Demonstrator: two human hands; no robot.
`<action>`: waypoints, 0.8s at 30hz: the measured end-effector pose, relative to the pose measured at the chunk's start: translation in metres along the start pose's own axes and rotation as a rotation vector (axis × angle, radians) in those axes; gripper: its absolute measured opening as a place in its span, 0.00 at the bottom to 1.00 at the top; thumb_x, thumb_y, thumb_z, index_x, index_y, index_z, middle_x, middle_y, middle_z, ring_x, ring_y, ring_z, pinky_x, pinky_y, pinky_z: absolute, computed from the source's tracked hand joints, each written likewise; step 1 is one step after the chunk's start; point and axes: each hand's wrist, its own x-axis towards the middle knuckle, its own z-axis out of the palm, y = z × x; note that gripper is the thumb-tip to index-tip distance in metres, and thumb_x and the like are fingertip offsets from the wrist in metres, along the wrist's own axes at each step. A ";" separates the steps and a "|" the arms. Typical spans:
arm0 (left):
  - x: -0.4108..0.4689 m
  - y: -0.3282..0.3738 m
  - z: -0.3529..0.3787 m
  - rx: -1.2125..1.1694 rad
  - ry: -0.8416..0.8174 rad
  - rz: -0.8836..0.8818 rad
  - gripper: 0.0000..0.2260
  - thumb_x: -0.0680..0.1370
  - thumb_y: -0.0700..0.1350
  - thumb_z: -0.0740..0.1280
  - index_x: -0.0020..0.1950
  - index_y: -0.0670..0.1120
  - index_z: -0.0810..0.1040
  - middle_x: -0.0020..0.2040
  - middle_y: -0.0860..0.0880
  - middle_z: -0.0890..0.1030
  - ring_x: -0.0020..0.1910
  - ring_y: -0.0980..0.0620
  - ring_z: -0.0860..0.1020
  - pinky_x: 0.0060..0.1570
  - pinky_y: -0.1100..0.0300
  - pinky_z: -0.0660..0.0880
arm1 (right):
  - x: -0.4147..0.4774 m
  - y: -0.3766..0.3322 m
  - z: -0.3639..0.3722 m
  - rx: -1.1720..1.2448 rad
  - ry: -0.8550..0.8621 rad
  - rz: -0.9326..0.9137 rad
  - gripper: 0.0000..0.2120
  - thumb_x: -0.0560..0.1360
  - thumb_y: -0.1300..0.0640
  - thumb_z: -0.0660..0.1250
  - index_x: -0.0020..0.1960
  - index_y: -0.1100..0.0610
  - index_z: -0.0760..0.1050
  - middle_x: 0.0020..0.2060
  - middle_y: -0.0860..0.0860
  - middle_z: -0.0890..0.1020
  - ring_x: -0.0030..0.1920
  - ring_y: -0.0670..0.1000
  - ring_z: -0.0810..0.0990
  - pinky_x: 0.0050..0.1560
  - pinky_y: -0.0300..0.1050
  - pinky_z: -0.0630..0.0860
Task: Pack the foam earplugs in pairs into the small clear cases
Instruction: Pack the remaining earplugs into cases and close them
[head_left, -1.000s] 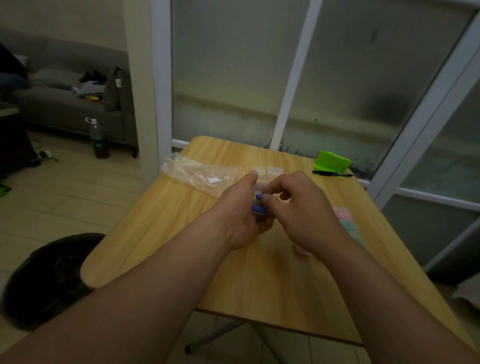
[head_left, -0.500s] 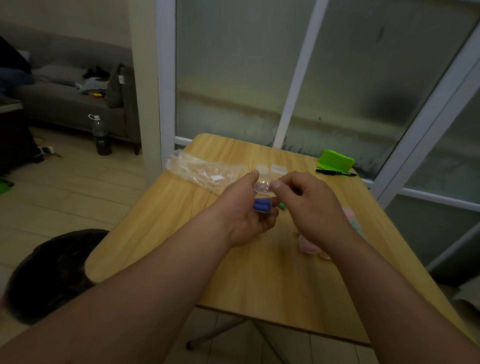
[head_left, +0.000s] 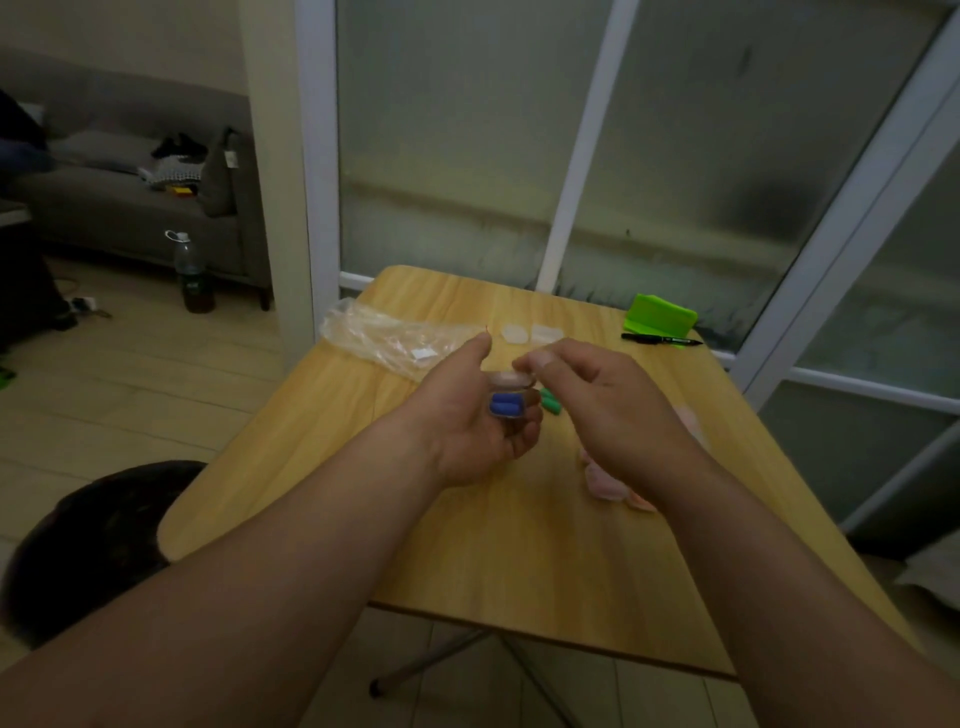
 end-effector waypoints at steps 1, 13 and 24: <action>-0.001 0.002 -0.001 -0.009 -0.015 0.001 0.32 0.86 0.64 0.52 0.72 0.38 0.75 0.44 0.43 0.82 0.36 0.50 0.79 0.41 0.58 0.76 | -0.001 0.002 0.001 -0.061 -0.021 -0.045 0.08 0.84 0.47 0.66 0.56 0.44 0.84 0.52 0.41 0.85 0.54 0.39 0.81 0.53 0.42 0.76; 0.004 -0.003 -0.007 0.121 -0.127 0.075 0.18 0.86 0.46 0.61 0.70 0.37 0.77 0.66 0.36 0.82 0.65 0.41 0.82 0.61 0.48 0.82 | -0.009 0.007 0.002 -0.192 -0.015 -0.101 0.13 0.79 0.54 0.75 0.58 0.50 0.74 0.53 0.41 0.80 0.50 0.29 0.78 0.43 0.26 0.74; 0.007 -0.009 -0.015 0.305 -0.056 0.181 0.13 0.85 0.36 0.62 0.67 0.35 0.79 0.60 0.36 0.85 0.59 0.42 0.86 0.54 0.51 0.84 | -0.010 0.015 0.006 -0.252 -0.056 -0.096 0.20 0.77 0.52 0.75 0.67 0.47 0.76 0.59 0.41 0.82 0.57 0.36 0.79 0.52 0.24 0.72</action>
